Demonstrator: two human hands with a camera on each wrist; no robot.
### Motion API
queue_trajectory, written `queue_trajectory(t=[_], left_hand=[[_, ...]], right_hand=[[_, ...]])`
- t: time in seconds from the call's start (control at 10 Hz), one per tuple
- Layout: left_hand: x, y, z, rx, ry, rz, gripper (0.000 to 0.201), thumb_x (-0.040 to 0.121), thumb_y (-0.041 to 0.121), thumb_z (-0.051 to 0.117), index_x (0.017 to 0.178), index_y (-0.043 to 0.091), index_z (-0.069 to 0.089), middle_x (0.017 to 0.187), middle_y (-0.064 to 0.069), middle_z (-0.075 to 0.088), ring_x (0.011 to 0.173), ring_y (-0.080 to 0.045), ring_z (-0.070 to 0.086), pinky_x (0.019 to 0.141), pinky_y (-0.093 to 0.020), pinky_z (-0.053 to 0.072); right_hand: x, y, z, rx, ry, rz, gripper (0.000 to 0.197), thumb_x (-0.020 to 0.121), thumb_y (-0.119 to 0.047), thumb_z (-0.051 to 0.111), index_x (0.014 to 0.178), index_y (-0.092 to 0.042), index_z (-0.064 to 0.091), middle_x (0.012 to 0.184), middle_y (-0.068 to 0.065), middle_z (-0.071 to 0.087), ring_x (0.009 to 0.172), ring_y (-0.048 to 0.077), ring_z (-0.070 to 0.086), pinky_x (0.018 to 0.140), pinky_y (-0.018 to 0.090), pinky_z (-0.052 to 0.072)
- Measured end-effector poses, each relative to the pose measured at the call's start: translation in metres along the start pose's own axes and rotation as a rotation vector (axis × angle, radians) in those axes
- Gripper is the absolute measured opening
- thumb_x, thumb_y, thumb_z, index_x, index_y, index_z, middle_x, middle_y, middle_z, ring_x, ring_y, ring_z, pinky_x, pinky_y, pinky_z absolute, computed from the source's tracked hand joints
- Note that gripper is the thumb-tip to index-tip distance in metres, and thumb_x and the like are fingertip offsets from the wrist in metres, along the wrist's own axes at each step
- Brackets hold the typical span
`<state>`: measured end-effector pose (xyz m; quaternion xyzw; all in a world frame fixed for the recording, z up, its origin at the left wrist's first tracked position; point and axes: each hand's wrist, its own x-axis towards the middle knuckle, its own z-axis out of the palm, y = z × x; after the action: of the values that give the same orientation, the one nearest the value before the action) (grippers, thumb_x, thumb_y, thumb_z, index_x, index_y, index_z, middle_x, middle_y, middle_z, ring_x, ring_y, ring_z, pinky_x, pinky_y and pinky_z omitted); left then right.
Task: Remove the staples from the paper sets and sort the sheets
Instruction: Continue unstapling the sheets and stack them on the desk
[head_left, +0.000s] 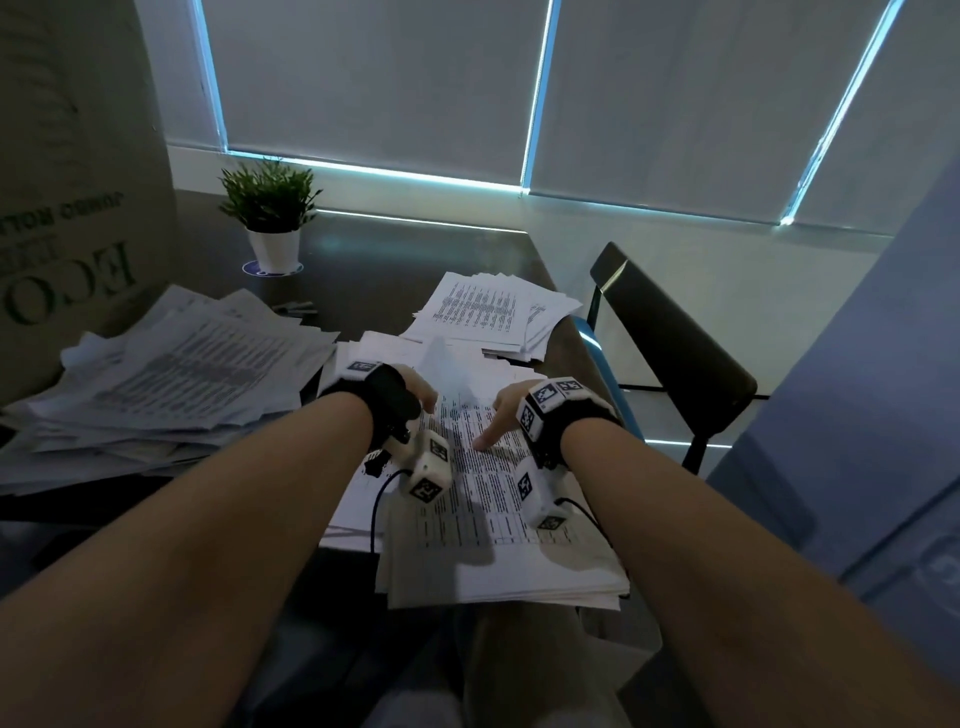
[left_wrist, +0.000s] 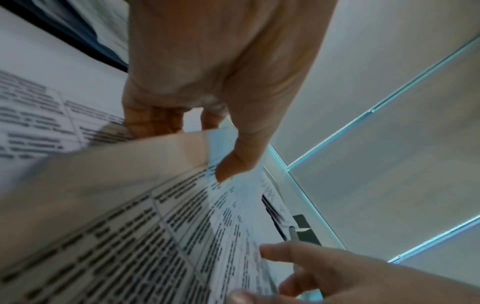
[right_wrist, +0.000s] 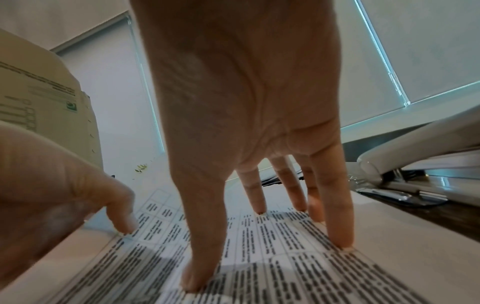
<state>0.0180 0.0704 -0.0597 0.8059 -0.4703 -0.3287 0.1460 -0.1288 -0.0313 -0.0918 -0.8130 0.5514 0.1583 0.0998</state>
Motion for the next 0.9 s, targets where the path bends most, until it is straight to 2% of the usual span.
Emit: queue_trajectory(t=[0.1, 0.2, 0.3, 0.4, 0.5, 0.6, 0.7, 0.8, 0.9], left_hand=[[0.001, 0.006, 0.006, -0.033, 0.005, -0.011, 0.048, 0.088, 0.011, 0.061, 0.132, -0.002, 0.047, 0.126, -0.021, 0.054, 0.097, -0.031, 0.057, 0.09, -0.04, 0.05], [0.008, 0.002, 0.015, -0.142, 0.059, -0.058, 0.082, 0.081, 0.013, 0.068, 0.145, 0.003, 0.018, 0.135, -0.021, 0.04, 0.119, -0.038, 0.048, 0.087, -0.037, 0.046], [0.015, -0.002, 0.021, -0.113, 0.118, -0.11, 0.095, 0.078, 0.02, 0.07, 0.146, 0.0, 0.006, 0.142, -0.022, 0.035, 0.127, -0.039, 0.042, 0.096, -0.04, 0.044], [0.026, -0.005, 0.025, 0.03, 0.188, -0.163, 0.099, 0.08, 0.032, 0.064, 0.148, -0.003, 0.002, 0.145, -0.026, 0.036, 0.13, -0.04, 0.041, 0.104, -0.044, 0.039], [0.056, -0.005, 0.024, 0.279, 0.102, -0.103, 0.058, 0.072, 0.036, 0.071, 0.124, 0.015, 0.058, 0.12, -0.009, 0.06, 0.108, -0.031, 0.059, 0.091, -0.037, 0.048], [0.102, -0.01, 0.023, 0.321, 0.054, -0.073, 0.039, 0.059, 0.041, 0.073, 0.093, 0.022, 0.067, 0.114, -0.005, 0.063, 0.103, -0.029, 0.061, 0.091, -0.043, 0.05], [0.063, 0.0, 0.005, 0.331, 0.007, -0.058, 0.017, 0.068, 0.034, 0.069, 0.075, 0.02, 0.063, 0.123, -0.011, 0.061, 0.11, -0.032, 0.058, 0.096, -0.043, 0.048], [0.012, 0.007, 0.003, 0.306, 0.029, -0.043, 0.034, 0.097, 0.018, 0.049, 0.125, 0.0, 0.057, 0.139, -0.016, 0.05, 0.128, -0.029, 0.047, 0.1, -0.03, 0.038], [-0.006, 0.012, 0.003, 0.274, 0.075, 0.036, 0.039, 0.099, 0.014, 0.046, 0.134, -0.003, 0.048, 0.141, -0.016, 0.048, 0.13, -0.027, 0.044, 0.1, -0.028, 0.036]], right_hand=[[-0.014, -0.006, -0.006, 0.006, -0.012, 0.011, 0.104, 0.031, -0.084, 0.076, 0.115, -0.022, 0.068, 0.111, 0.0, 0.071, 0.097, 0.023, 0.066, 0.078, 0.033, 0.052], [-0.025, -0.011, -0.012, 0.008, -0.036, 0.012, 0.092, 0.044, -0.077, 0.08, 0.116, -0.021, 0.071, 0.109, 0.0, 0.073, 0.088, 0.02, 0.067, 0.065, 0.029, 0.049], [-0.027, -0.013, -0.014, -0.004, -0.03, -0.003, 0.086, 0.053, -0.071, 0.081, 0.119, -0.017, 0.07, 0.11, 0.001, 0.071, 0.093, 0.023, 0.066, 0.075, 0.036, 0.053], [-0.032, -0.013, -0.012, -0.003, -0.016, -0.016, 0.081, 0.063, -0.07, 0.077, 0.119, -0.011, 0.07, 0.115, 0.007, 0.071, 0.1, 0.029, 0.068, 0.072, 0.031, 0.054], [-0.04, -0.012, -0.013, -0.014, 0.001, -0.033, 0.076, 0.068, -0.069, 0.074, 0.114, -0.008, 0.071, 0.112, 0.007, 0.073, 0.07, 0.019, 0.06, 0.064, 0.025, 0.051], [-0.042, -0.008, -0.016, -0.003, 0.011, -0.056, 0.076, 0.069, -0.067, 0.075, 0.114, -0.006, 0.07, 0.116, 0.008, 0.071, 0.071, 0.021, 0.061, 0.061, 0.024, 0.048], [-0.048, -0.008, -0.02, 0.013, 0.047, -0.088, 0.065, 0.074, -0.057, 0.077, 0.118, -0.009, 0.07, 0.123, 0.01, 0.068, 0.106, 0.029, 0.067, 0.08, 0.034, 0.053], [-0.048, -0.011, -0.019, 0.029, 0.009, -0.075, 0.057, 0.08, -0.044, 0.078, 0.121, -0.006, 0.068, 0.131, 0.016, 0.063, 0.115, 0.031, 0.062, 0.096, 0.039, 0.049], [-0.049, -0.009, -0.026, 0.011, 0.06, -0.038, 0.062, 0.068, -0.056, 0.082, 0.11, -0.011, 0.074, 0.112, 0.01, 0.073, 0.083, 0.021, 0.065, 0.087, 0.036, 0.055]])
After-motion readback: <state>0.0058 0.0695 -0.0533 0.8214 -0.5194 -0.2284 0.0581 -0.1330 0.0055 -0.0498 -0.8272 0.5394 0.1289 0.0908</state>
